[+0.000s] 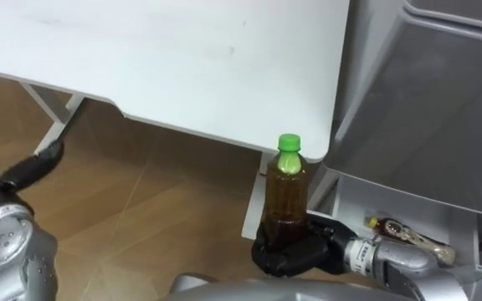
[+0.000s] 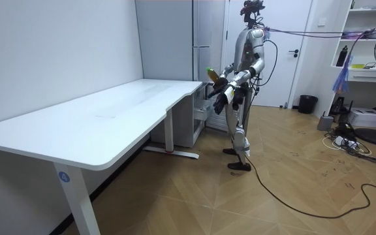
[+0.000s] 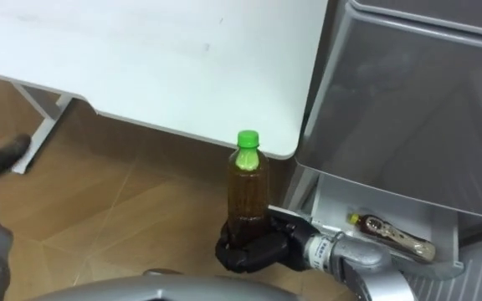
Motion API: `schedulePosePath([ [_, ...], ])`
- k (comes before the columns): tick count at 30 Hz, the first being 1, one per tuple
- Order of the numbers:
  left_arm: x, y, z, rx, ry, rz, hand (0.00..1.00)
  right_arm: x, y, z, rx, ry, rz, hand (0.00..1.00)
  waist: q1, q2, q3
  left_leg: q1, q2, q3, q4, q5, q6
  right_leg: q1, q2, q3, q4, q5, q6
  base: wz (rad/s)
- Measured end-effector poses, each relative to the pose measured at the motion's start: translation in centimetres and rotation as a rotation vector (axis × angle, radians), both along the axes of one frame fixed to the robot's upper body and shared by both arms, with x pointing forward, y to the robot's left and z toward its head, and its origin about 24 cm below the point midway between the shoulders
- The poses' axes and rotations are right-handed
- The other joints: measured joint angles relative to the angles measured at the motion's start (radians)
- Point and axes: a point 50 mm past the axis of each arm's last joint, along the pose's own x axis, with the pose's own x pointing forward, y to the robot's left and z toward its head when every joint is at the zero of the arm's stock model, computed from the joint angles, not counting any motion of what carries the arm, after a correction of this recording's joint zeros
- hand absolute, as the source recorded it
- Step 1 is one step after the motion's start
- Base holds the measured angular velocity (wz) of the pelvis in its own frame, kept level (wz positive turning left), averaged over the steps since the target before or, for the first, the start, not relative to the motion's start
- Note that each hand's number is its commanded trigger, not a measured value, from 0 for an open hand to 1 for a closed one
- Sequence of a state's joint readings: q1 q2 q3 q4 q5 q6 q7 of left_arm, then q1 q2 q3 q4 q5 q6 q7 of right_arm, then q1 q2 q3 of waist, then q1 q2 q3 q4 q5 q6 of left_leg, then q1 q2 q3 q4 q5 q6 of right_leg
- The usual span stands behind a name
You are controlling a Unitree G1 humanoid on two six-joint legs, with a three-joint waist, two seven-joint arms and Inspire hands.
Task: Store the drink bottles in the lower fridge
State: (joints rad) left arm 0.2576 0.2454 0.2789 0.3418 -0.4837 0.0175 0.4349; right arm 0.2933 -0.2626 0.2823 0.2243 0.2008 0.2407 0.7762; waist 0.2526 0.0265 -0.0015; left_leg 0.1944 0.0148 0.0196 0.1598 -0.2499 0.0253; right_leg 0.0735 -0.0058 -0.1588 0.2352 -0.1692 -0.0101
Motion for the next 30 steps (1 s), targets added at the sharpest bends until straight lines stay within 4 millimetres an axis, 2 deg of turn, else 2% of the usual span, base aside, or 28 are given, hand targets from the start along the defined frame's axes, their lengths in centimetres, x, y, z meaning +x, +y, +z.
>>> schedulePosePath([
  [3, -1.7, -0.8, -2.6, -0.034, 0.150, -0.002, 0.00, -0.1, 0.3, -0.1, 0.004, 0.006, 0.002, 1.00, 0.000, -0.009, 0.0026, -0.003, -0.001, 0.000, 0.000, 0.000, 0.000, -0.003, -0.002, -0.007, -0.001, 0.000, 0.000, 0.01],
  [5, -3.1, -1.4, -4.3, -0.067, 0.256, -0.015, 0.00, 0.0, 0.4, 0.0, 0.021, 0.008, -0.021, 1.00, -0.003, -0.022, 0.0086, -0.008, -0.003, -0.007, 0.003, 0.000, 0.000, -0.004, -0.005, -0.010, -0.002, 0.000, 0.000, 0.05],
  [9, -6.2, -2.3, -6.9, -0.152, 0.419, -0.023, 0.00, 0.1, 0.3, 0.1, 0.033, 0.018, -0.027, 1.00, -0.001, -0.037, 0.0081, -0.012, -0.004, -0.007, 0.001, 0.000, 0.001, -0.002, -0.004, -0.011, -0.011, 0.001, 0.002, 0.01],
  [11, -8.9, -2.7, -8.3, -0.244, 0.519, 0.011, 0.00, 0.1, 0.3, 0.0, 0.033, 0.033, -0.023, 1.00, -0.002, -0.038, 0.0077, -0.012, -0.004, -0.006, -0.001, 0.000, 0.001, -0.003, -0.003, -0.010, -0.013, 0.001, 0.002, 0.00],
  [17, -15.8, -3.7, -10.1, -0.410, 0.768, 0.038, 0.00, 0.0, 0.6, -0.1, 0.046, 0.073, -0.030, 1.00, -0.007, -0.037, 0.0073, -0.011, 0.001, 0.003, -0.011, 0.000, 0.001, -0.006, 0.002, -0.005, -0.017, 0.001, 0.002, -0.01],
  [20, -16.8, -4.6, -10.6, -0.461, 0.855, -0.053, 0.00, 0.1, 0.7, -0.1, 0.049, 0.082, -0.025, 1.00, -0.013, -0.035, 0.0077, -0.016, 0.002, 0.001, -0.009, -0.001, 0.000, -0.007, 0.002, -0.007, -0.017, 0.001, 0.002, 0.05],
  [24, -16.8, -5.6, -11.1, -0.489, 0.943, -0.207, 0.00, 0.5, 0.8, 0.0, 0.055, 0.079, -0.024, 1.00, -0.045, -0.033, 0.0066, -0.028, 0.002, -0.006, -0.007, -0.001, -0.001, -0.010, 0.002, -0.012, -0.016, 0.002, 0.001, 0.07],
  [30, -15.0, -6.9, -11.5, -0.441, 1.052, -0.496, 0.00, 0.7, 0.9, -0.3, 0.043, 0.091, -0.016, 1.00, -0.088, -0.040, 0.0008, -0.037, 0.002, 0.004, -0.002, -0.001, -0.002, -0.025, 0.004, -0.002, -0.012, 0.003, -0.001, -0.04],
])
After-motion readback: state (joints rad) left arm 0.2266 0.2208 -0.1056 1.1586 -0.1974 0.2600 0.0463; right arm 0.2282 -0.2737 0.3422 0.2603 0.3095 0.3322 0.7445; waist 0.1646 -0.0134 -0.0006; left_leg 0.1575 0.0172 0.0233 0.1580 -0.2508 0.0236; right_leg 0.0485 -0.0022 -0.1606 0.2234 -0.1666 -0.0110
